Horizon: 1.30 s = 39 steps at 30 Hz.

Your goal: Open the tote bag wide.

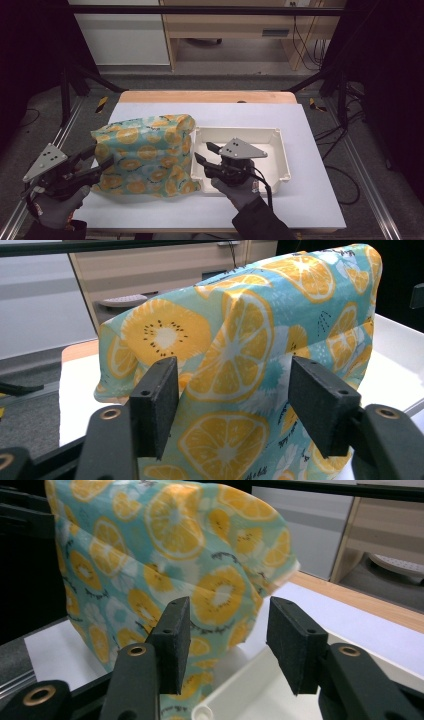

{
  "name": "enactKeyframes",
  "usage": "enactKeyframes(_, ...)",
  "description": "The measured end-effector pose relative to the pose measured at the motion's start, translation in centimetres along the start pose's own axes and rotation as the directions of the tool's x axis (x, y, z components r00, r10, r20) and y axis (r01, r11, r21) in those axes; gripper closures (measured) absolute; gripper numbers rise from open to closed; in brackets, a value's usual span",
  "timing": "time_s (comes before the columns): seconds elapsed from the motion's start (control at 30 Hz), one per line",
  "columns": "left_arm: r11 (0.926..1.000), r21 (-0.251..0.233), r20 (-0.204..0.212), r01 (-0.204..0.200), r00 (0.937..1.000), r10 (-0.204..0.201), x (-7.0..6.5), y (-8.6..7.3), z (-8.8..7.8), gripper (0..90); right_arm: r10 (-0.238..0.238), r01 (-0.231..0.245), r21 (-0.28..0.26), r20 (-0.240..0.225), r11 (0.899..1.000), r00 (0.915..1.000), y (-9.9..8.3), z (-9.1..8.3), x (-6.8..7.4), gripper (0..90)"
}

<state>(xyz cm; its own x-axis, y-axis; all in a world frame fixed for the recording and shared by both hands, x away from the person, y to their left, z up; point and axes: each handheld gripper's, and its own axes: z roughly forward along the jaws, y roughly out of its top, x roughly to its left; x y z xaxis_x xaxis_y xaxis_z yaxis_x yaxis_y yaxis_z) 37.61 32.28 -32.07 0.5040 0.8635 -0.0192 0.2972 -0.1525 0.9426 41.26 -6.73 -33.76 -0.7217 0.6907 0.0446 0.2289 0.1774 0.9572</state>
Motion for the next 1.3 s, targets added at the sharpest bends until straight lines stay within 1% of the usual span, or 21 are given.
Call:
enactKeyframes(0.17, 0.9999, -0.008, 0.008, 0.014, 0.9999, -0.014, 0.0, 0.5, 0.0, 42.8, -0.004, 0.004, -0.007, -0.023, 1.000, 0.9997, 0.6, 1.0, 0.8, 53.4)
enactKeyframes(0.27, 0.9999, -0.001, 0.005, 0.015, 0.9999, -0.015, -0.2, 0.7, 0.1, 46.2, -0.010, 0.010, -0.007, -0.031, 1.000, 0.9995, 1.0, 1.7, 1.2, 53.3)
enactKeyframes(0.4, 0.9998, 0.002, -0.005, 0.021, 0.9998, -0.021, -0.2, 0.6, 0.1, 52.5, -0.019, 0.019, -0.020, -0.043, 1.000, 0.9989, 1.8, 2.5, 1.7, 53.4)
enactKeyframes(0.53, 0.9998, -0.001, -0.006, 0.022, 0.9997, -0.022, -0.2, 0.6, 0.0, 58.2, -0.013, 0.012, -0.015, -0.056, 1.000, 0.9984, 2.3, 3.4, 2.1, 54.5)
enactKeyframes(0.7, 0.9997, -0.001, -0.008, 0.025, 0.9996, -0.025, -0.1, 0.3, 0.0, 65.7, -0.024, 0.024, -0.003, -0.055, 1.000, 0.9982, 2.6, 4.7, 2.4, 57.6)
enactKeyframes(0.77, 0.9997, -0.001, -0.011, 0.022, 0.9997, -0.022, 0.0, 0.3, -0.1, 68.2, -0.021, 0.021, -0.008, -0.056, 1.000, 0.9982, 2.7, 5.1, 2.4, 59.4)
enactKeyframes(0.93, 0.9998, 0.001, -0.011, 0.022, 0.9997, -0.022, -0.1, 0.2, -0.2, 74.7, -0.009, 0.009, 0.001, -0.048, 1.000, 0.9988, 2.9, 5.6, 2.0, 66.9)
enactKeyframes(1.07, 0.9998, 0.004, -0.012, 0.021, 0.9997, -0.021, -0.1, 0.2, -0.3, 78.6, -0.012, 0.013, 0.017, -0.062, 1.000, 0.9980, 2.8, 5.8, 1.9, 76.9)
enactKeyframes(1.17, 0.9998, 0.004, -0.013, 0.021, 0.9997, -0.021, -0.1, 0.2, -0.3, 81.0, -0.022, 0.024, 0.024, -0.063, 0.999, 0.9978, 2.8, 5.7, 1.9, 84.9)
enactKeyframes(1.23, 0.9996, 0.003, -0.013, 0.027, 0.9995, -0.027, 0.0, 0.1, -0.4, 81.9, -0.024, 0.025, 0.024, -0.063, 0.999, 0.9977, 2.8, 5.6, 1.9, 88.3)
enactKeyframes(1.3, 0.9995, 0.003, -0.011, 0.030, 0.9995, -0.030, 0.0, 0.2, -0.4, 82.9, -0.024, 0.025, 0.027, -0.065, 0.999, 0.9976, 2.9, 5.5, 2.0, 89.5)
